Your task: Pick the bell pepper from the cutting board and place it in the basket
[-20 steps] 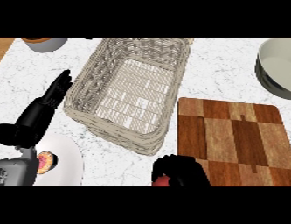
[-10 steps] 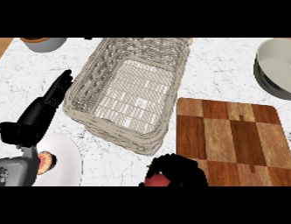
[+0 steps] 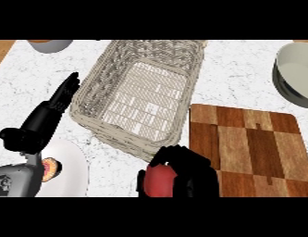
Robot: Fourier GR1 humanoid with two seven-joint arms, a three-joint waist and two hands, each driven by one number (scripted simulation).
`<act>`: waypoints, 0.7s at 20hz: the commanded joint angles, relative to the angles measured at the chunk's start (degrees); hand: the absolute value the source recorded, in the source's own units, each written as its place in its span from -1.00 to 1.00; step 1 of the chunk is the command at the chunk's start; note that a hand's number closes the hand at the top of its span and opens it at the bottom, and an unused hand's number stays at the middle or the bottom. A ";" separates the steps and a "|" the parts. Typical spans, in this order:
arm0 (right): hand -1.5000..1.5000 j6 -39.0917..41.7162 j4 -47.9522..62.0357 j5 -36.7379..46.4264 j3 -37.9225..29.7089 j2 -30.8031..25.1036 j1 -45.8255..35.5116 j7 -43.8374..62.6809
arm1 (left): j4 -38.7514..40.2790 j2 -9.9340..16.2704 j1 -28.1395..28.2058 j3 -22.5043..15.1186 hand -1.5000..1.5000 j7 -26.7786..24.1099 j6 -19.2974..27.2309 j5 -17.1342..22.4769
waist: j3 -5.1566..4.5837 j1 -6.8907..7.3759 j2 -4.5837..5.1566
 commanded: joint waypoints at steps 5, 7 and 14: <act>1.00 -0.84 3.97 4.20 -6.91 1.86 -16.15 15.55 | 0.88 -0.42 -1.01 -0.75 0.00 -0.54 -0.50 -0.06 | 0.03 1.93 0.56; 1.00 -0.51 5.85 4.51 -8.63 1.87 -19.79 18.59 | 0.66 -0.99 -2.08 -1.65 0.00 0.47 -0.11 -0.69 | 0.14 2.01 0.47; 1.00 2.44 14.57 3.94 -17.97 1.88 -33.93 25.62 | 0.88 -1.75 -2.98 -2.60 0.00 0.96 -0.19 -0.90 | 0.22 3.10 0.63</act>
